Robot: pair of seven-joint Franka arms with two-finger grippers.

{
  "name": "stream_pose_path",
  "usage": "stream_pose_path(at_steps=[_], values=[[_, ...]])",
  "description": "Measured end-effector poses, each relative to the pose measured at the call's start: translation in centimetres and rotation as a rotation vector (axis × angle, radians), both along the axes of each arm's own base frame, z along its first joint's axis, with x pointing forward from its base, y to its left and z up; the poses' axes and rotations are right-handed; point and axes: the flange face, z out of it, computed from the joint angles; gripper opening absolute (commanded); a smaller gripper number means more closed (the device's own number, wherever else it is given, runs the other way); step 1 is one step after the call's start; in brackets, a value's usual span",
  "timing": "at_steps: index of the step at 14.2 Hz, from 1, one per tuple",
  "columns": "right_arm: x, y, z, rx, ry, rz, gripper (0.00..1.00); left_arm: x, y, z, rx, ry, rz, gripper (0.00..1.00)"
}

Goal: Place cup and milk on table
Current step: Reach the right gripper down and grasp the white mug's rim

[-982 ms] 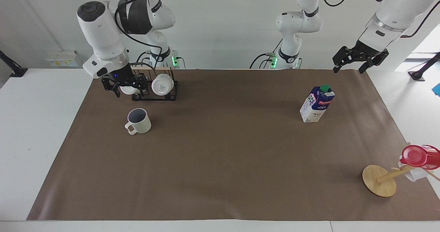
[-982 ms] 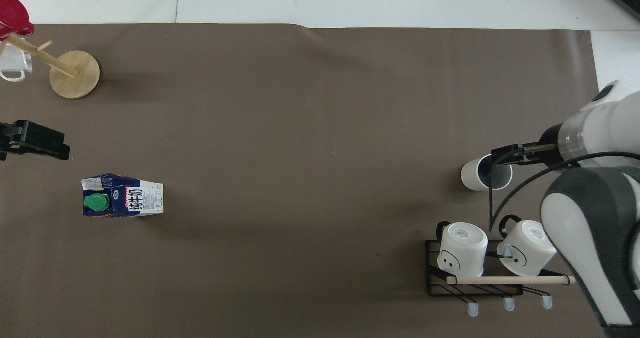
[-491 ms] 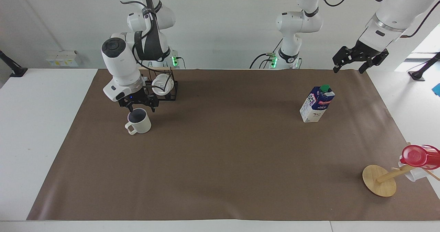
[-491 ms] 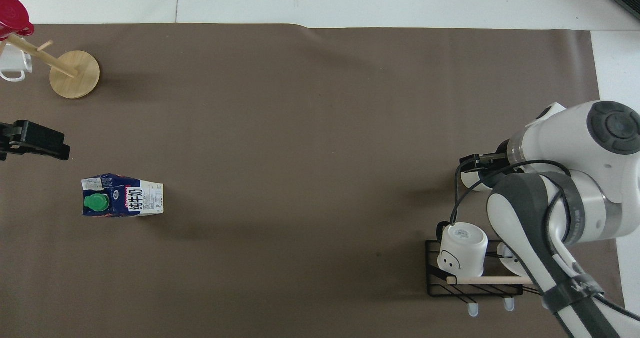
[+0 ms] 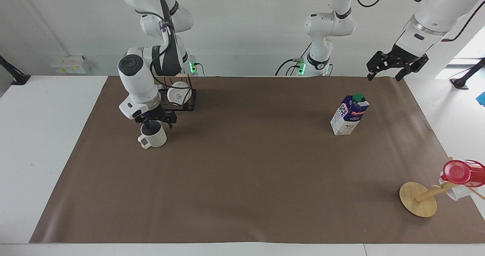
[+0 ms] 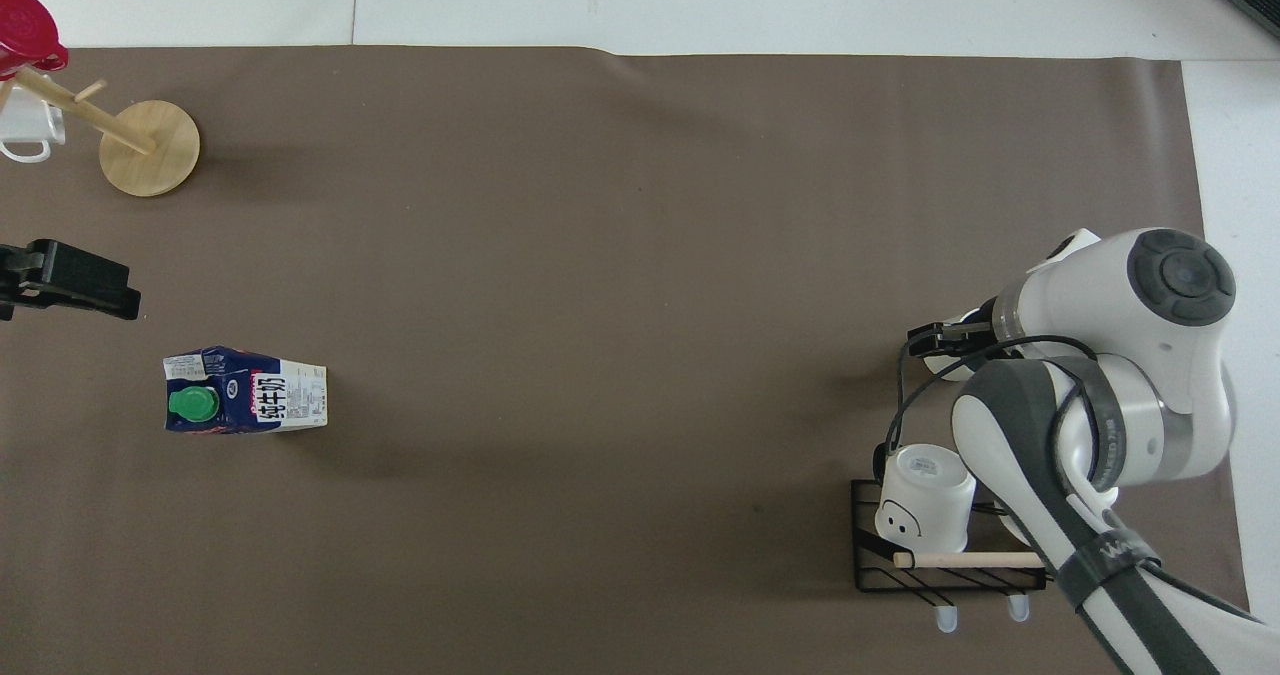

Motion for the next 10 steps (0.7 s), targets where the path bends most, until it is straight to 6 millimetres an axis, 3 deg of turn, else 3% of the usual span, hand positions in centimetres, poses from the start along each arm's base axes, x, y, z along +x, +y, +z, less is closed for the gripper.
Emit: stream_pose_path(at_steps=[5, 10], values=[[0.17, 0.03, -0.83, -0.003, 0.001, 0.001, 1.0, 0.02, 0.27, 0.0, 0.0, 0.0, 0.005, 1.0], [0.3, 0.04, -0.73, -0.002, -0.01, 0.001, 0.46, 0.02, 0.41, 0.0, 0.0, 0.0, 0.008, 1.0]])
